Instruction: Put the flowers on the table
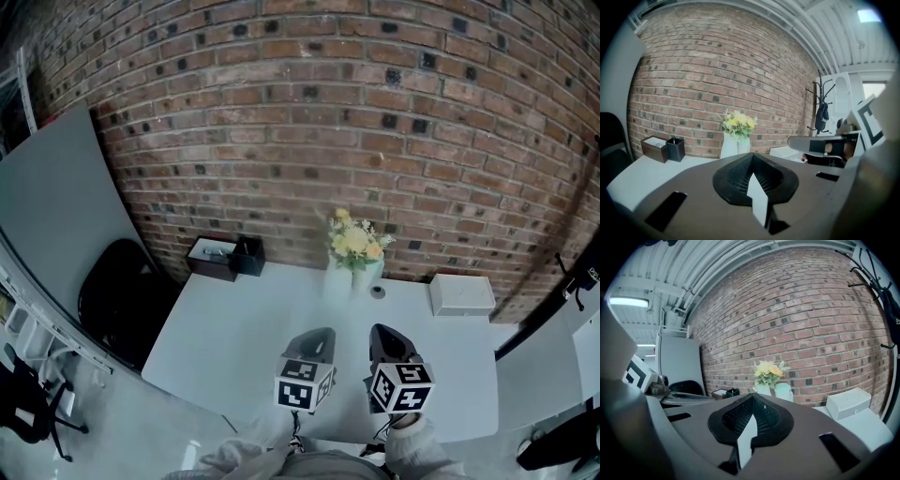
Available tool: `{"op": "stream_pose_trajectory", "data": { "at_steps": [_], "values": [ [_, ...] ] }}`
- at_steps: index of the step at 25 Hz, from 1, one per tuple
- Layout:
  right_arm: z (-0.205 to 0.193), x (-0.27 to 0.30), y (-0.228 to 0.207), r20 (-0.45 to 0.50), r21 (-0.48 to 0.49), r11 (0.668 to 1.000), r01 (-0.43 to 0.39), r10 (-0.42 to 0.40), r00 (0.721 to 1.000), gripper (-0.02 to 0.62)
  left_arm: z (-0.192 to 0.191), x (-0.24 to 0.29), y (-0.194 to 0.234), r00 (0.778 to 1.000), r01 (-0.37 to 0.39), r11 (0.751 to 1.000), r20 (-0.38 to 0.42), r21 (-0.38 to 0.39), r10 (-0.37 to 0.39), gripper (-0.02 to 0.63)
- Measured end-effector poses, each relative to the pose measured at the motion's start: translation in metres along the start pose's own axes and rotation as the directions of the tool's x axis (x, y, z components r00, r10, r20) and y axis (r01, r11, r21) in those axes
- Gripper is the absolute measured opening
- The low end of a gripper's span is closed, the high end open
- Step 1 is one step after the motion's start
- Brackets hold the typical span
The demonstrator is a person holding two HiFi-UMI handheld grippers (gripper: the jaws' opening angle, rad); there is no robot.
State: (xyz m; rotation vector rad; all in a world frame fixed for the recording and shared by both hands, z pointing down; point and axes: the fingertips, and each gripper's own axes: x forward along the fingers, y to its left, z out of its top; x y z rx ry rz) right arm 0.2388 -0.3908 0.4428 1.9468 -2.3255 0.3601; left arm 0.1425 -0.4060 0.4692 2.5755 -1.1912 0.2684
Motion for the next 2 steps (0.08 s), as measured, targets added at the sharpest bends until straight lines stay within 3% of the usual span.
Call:
{"op": "stream_pose_trajectory", "data": {
  "at_steps": [2],
  "values": [
    [0.0012, 0.0026, 0.0003, 0.0, -0.002, 1.0, -0.002, 0.002, 1.0, 0.024, 0.0011, 0.001, 0.0022, 1.0, -0.001, 1.0, 0.002, 0.0, 0.001, 0.006]
  ]
}}
